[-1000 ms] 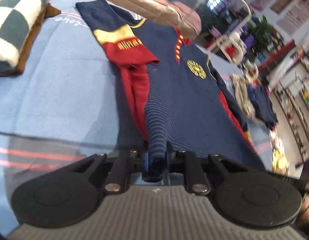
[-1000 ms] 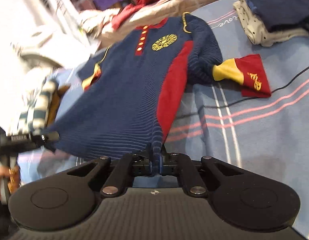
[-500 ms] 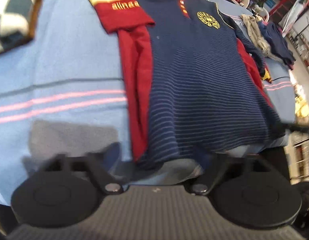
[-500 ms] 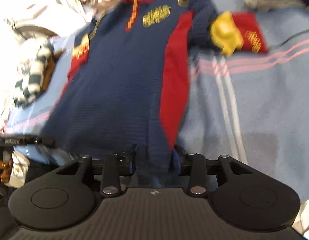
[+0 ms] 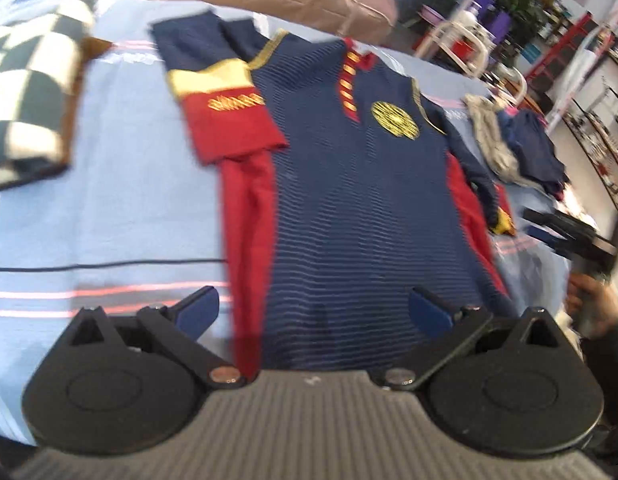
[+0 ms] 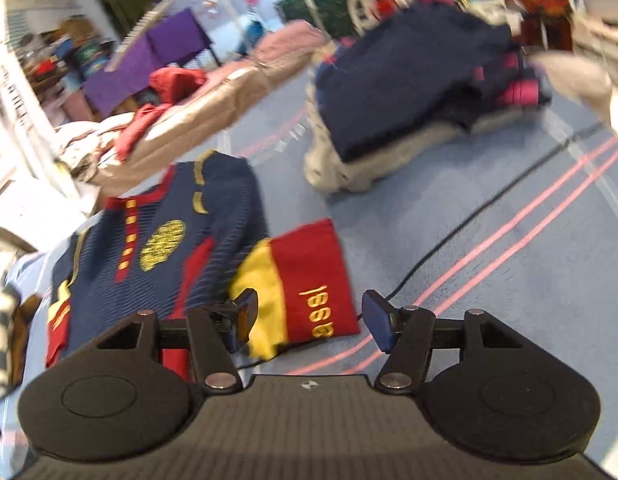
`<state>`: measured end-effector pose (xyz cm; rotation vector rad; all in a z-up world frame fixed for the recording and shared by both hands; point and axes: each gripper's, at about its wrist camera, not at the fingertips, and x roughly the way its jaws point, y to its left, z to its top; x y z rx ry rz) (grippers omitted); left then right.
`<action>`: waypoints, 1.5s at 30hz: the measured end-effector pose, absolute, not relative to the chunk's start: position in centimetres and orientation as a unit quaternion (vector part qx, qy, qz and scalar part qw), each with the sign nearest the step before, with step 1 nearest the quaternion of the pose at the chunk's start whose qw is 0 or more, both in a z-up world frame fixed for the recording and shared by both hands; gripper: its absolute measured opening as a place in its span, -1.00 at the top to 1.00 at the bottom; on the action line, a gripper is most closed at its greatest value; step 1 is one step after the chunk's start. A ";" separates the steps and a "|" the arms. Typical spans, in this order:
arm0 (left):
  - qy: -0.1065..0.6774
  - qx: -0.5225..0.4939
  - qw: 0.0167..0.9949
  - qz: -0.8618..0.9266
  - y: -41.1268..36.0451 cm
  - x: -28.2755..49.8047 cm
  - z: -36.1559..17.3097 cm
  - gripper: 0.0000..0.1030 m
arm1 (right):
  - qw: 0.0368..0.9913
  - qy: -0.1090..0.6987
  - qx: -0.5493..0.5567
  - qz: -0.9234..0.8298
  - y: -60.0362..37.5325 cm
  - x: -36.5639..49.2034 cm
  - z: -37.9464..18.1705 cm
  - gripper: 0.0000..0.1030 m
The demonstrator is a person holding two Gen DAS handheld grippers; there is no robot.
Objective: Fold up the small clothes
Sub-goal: 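Pull the hem with both grippers to straighten the shirt, then open both, then grasp the red 'ssa' sleeve cuff with the right gripper and fold it across the body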
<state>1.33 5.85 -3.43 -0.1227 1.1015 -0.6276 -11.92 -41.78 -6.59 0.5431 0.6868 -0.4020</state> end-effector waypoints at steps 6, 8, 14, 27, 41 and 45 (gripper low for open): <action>0.534 -0.060 0.779 -0.323 2.2 0.2 -5.5 -0.99 | 0.891 0.340 0.246 -0.172 -41.1 -11.0 -7.4 0.05; 0.536 -0.056 0.775 -0.328 1.4 0.1 -5.7 -0.99 | 0.893 0.326 0.266 -0.160 -41.7 -11.9 -7.0 0.51; 0.532 -0.056 0.777 -0.332 0.4 0.5 -5.7 -0.99 | 0.911 0.246 0.229 -0.237 -44.4 -17.0 -1.4 0.59; 0.546 -0.043 0.764 -0.340 -2.2 1.3 -7.5 -0.99 | 0.909 0.185 0.201 -0.314 -47.9 -19.9 2.8 0.59; 0.521 -0.079 0.794 -0.302 1.2 0.8 -6.1 -0.99 | 0.941 0.160 0.295 0.046 -28.2 -10.3 4.1 0.58; 0.518 -0.091 0.806 -0.271 3.6 1.8 -5.9 -0.99 | 0.917 0.261 0.284 0.106 -22.6 -10.7 -0.4 0.20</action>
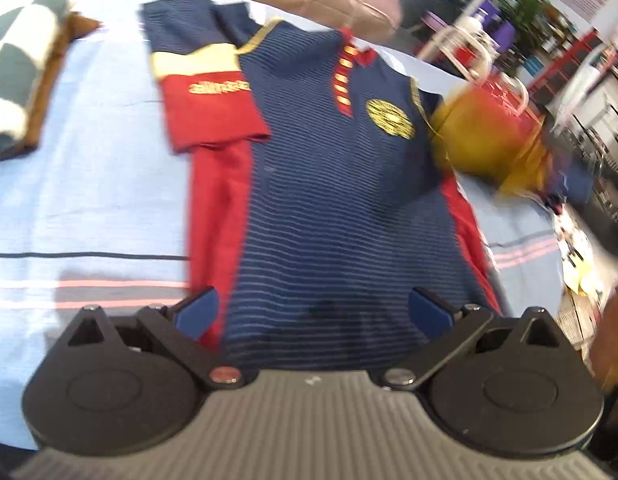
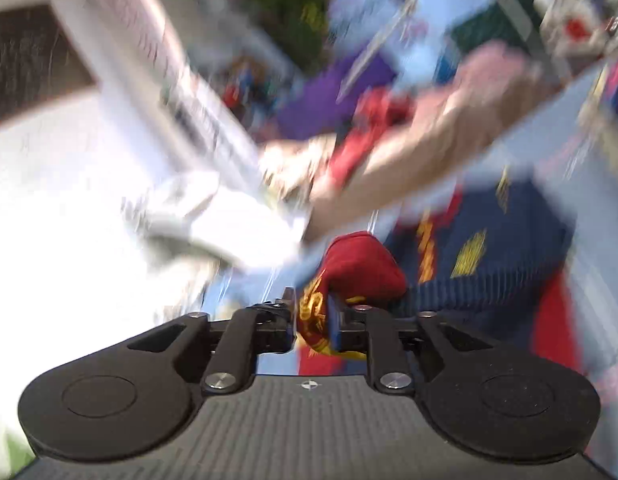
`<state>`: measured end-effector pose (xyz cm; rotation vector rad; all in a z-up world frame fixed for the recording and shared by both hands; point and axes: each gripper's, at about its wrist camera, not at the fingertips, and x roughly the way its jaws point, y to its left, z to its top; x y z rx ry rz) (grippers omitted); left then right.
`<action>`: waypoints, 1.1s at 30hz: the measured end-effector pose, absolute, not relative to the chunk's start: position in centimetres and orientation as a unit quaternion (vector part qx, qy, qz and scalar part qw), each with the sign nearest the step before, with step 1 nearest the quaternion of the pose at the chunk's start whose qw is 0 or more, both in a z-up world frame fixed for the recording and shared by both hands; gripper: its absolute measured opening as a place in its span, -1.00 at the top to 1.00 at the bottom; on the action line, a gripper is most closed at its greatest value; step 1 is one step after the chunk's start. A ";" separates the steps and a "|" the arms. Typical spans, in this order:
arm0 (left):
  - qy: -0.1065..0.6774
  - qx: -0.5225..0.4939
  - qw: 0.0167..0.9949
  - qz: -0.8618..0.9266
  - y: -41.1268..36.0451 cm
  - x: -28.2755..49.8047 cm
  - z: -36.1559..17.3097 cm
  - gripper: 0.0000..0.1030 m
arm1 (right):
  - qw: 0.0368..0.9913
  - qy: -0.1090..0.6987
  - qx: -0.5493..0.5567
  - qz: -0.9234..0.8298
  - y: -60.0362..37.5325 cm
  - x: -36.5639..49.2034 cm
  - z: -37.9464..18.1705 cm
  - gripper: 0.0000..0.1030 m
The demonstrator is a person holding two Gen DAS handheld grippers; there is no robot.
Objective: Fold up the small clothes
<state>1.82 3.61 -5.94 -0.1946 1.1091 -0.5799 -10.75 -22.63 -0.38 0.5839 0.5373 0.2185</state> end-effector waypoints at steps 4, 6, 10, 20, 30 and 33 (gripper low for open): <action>0.515 -0.104 0.811 -0.259 4.8 2.6 -6.1 -0.99 | 0.897 0.330 0.275 0.104 -22.3 -12.3 -3.0 0.05; 0.509 -0.104 0.812 -0.267 4.6 2.8 -6.2 -0.99 | 0.900 0.335 0.271 0.069 -23.4 -13.0 -3.1 -0.10; 0.504 -0.104 0.807 -0.291 3.1 3.3 -7.0 -0.99 | 0.900 0.334 0.279 0.012 -26.1 -13.4 -3.2 -0.71; 0.520 -0.124 0.784 -0.314 -0.9 4.0 -9.0 -0.95 | 0.899 0.340 0.277 -0.004 -26.2 -13.9 -4.9 -0.75; 0.448 0.025 0.801 -0.396 -5.9 5.2 -6.3 0.84 | 0.906 0.327 0.268 -0.019 -26.9 -14.4 -4.4 -0.77; 0.393 0.119 0.766 -0.494 -6.8 2.6 -1.0 0.88 | 0.906 0.327 0.266 -0.026 -27.4 -14.5 -4.4 -0.77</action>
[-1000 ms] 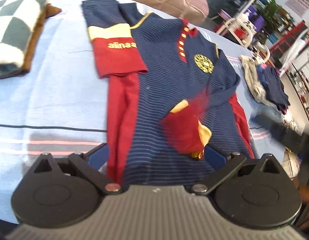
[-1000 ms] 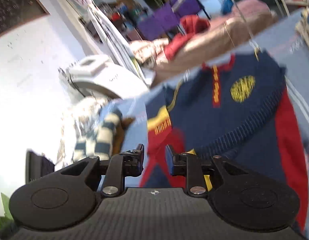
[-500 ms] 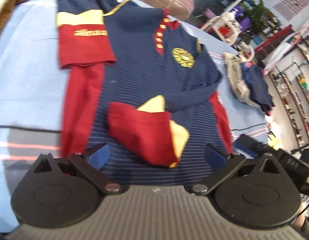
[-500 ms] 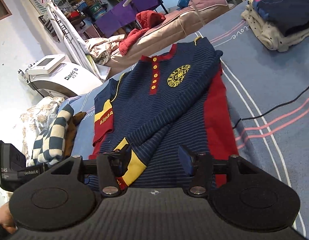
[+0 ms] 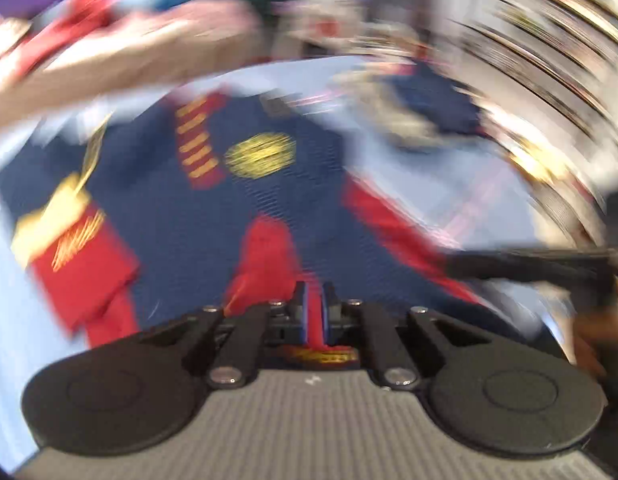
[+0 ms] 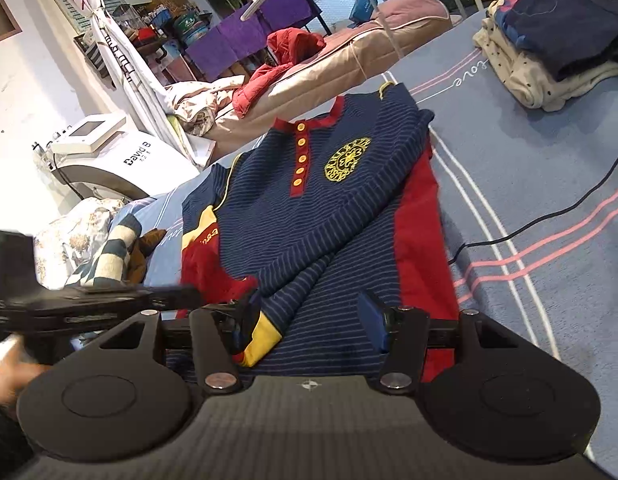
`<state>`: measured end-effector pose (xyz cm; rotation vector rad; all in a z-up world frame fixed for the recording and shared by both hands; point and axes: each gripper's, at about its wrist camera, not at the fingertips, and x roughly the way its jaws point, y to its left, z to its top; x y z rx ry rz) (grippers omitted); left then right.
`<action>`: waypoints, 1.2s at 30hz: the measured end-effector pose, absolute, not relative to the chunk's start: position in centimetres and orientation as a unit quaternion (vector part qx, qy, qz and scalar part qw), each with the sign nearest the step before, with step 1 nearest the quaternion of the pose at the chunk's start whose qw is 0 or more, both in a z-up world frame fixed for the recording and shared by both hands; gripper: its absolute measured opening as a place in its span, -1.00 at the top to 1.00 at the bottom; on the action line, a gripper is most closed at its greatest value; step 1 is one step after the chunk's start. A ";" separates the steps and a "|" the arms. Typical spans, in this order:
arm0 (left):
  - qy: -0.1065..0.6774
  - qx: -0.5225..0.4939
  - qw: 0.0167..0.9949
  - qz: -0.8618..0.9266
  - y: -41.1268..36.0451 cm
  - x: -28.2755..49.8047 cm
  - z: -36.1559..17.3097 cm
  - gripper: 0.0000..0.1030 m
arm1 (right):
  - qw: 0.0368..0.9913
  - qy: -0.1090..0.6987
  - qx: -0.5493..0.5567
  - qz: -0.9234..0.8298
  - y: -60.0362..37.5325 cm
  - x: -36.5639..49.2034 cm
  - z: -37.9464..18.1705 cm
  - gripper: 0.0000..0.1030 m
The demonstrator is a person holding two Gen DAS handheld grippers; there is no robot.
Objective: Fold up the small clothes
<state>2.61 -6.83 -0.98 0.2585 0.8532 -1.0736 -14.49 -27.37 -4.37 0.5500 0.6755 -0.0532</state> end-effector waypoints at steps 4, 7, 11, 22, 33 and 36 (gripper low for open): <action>0.424 0.228 0.661 -0.576 -7.7 -1.6 0.5 0.79 | 0.904 0.331 0.268 -0.026 -27.6 -14.3 -4.8 -0.78; 0.469 0.216 0.655 -0.551 -6.9 -1.5 -2.3 0.52 | 0.908 0.333 0.255 0.011 -27.1 -13.2 -4.7 -0.82; 0.510 0.147 0.700 -0.478 -5.5 0.8 -5.2 0.15 | 0.917 0.334 0.168 0.137 -23.9 -9.2 -3.3 -0.89; 0.496 0.110 0.758 -0.409 -3.3 0.8 -6.1 -0.97 | 0.840 0.461 -0.009 0.286 -16.5 4.1 -7.0 -0.09; 0.494 0.070 0.751 -0.432 -4.5 1.5 -7.1 -0.97 | 0.797 0.422 0.432 -0.025 -29.5 -15.3 -7.7 0.70; 0.499 0.053 0.742 -0.445 -5.9 1.8 -7.5 -0.97 | 0.763 0.428 0.481 -0.056 -29.8 -19.4 -9.9 0.54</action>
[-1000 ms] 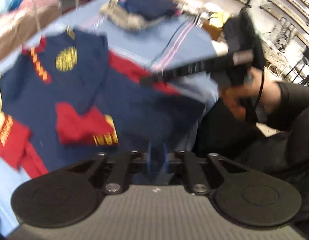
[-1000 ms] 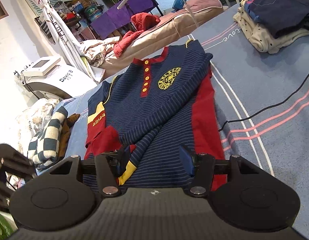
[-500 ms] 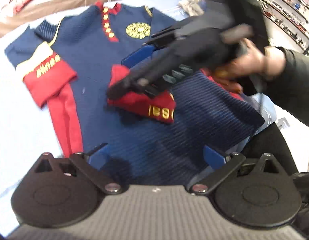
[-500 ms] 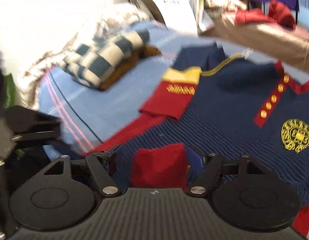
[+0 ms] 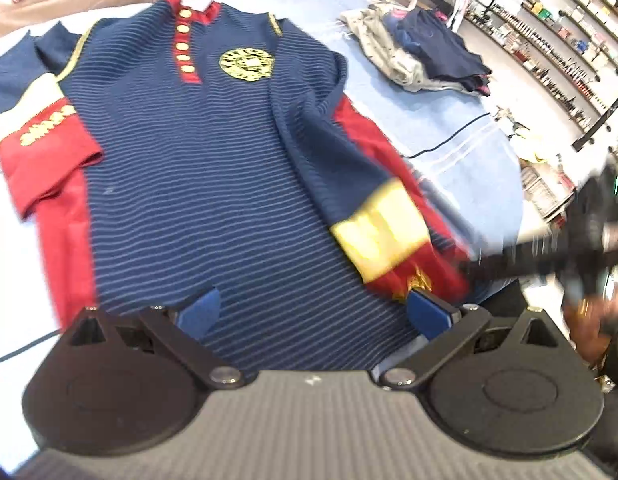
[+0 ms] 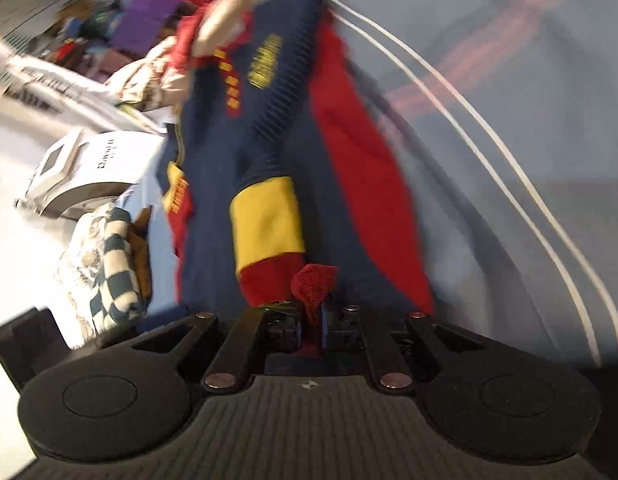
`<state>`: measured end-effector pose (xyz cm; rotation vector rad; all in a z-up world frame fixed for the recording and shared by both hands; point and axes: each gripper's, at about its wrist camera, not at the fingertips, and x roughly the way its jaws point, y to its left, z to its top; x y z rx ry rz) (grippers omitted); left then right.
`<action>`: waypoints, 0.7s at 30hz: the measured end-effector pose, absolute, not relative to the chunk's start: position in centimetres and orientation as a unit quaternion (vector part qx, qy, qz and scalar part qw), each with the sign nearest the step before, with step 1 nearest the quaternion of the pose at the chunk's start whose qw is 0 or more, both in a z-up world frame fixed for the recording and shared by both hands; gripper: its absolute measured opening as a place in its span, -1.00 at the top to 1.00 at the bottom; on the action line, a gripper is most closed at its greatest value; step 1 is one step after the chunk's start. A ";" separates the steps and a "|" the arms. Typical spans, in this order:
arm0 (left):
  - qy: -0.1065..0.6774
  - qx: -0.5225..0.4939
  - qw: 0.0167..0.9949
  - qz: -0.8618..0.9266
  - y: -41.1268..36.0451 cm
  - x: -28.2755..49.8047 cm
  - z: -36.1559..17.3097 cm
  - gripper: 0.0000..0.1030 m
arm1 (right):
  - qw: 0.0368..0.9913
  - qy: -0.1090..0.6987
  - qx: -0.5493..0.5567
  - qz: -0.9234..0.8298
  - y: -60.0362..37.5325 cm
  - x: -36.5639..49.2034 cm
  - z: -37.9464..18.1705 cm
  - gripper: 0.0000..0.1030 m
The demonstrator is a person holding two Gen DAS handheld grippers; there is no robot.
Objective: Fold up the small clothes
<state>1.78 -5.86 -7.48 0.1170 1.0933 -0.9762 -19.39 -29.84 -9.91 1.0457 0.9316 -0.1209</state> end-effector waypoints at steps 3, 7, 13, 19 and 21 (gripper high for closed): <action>0.508 0.047 0.731 -0.453 -7.0 1.3 -7.9 -0.97 | 0.769 0.405 0.489 -0.071 -30.4 -20.4 -9.5 0.11; 0.511 0.033 0.727 -0.457 -7.7 0.5 -8.2 -0.97 | 0.865 0.373 0.332 -0.052 -29.3 -18.5 -5.4 -0.90; 0.511 -0.043 0.708 -0.485 -8.8 -0.1 -8.9 -0.85 | 0.886 0.373 0.276 -0.029 -29.8 -15.7 -5.3 -1.00; 0.507 -0.032 0.709 -0.490 -11.4 0.3 -10.9 -0.37 | 0.867 0.372 0.327 -0.051 -30.0 -16.4 -6.0 -1.00; 0.516 -0.021 0.704 -0.487 -11.7 0.3 -11.9 -0.17 | 0.867 0.372 0.328 -0.054 -30.2 -17.0 -6.0 -1.00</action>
